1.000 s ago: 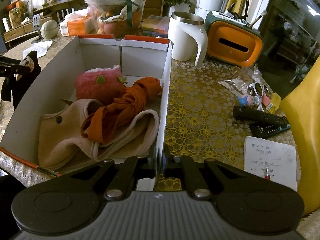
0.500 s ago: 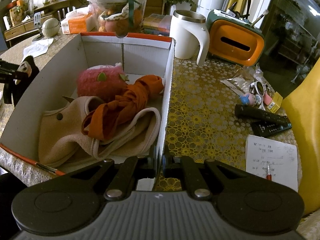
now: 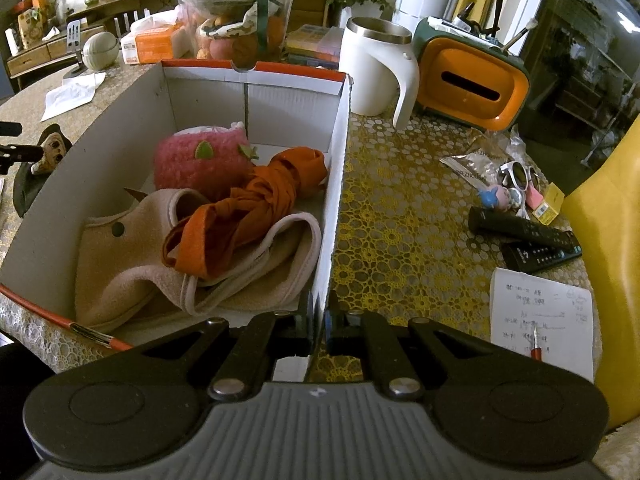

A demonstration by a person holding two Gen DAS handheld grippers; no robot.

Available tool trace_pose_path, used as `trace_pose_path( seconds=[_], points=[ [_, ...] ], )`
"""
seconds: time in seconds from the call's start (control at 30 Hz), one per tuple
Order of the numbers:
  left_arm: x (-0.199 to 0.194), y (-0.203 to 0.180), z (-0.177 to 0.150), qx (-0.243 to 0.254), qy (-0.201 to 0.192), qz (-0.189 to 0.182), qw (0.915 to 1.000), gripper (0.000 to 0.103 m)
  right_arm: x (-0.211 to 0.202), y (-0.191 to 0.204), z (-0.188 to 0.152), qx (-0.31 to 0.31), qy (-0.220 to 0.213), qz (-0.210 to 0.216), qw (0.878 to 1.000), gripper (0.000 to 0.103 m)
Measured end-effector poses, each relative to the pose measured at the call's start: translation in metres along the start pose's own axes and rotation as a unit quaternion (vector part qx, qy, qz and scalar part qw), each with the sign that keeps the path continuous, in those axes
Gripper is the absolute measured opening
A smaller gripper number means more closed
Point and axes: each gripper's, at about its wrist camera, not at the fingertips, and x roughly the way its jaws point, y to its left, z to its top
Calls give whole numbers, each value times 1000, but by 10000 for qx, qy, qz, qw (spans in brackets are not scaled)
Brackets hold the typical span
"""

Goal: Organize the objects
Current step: 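Lift the cartoon plush with the left gripper and carry it over the box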

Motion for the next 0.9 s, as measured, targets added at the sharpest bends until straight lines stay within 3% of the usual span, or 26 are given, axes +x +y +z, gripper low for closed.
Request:
trace_pose_path(
  seconds=[0.07, 0.33, 0.5, 0.57, 0.9],
  points=[
    [3, -10, 0, 224, -12, 43, 9997, 80, 0, 0, 0, -4, -1, 1, 10000, 5],
    [29, -20, 2, 310, 235, 256, 9989, 66, 0, 1, 0, 4, 6, 3, 10000, 5],
    [41, -20, -3, 266, 393, 418, 9980, 42, 1, 0, -1, 15, 16, 2, 10000, 5],
    [40, -21, -4, 270, 345, 451, 9980, 38, 1, 0, -2, 16, 21, 5, 10000, 5],
    [16, -21, 6, 137, 48, 226, 9996, 35, 0, 2, -2, 12, 18, 14, 10000, 5]
  ],
)
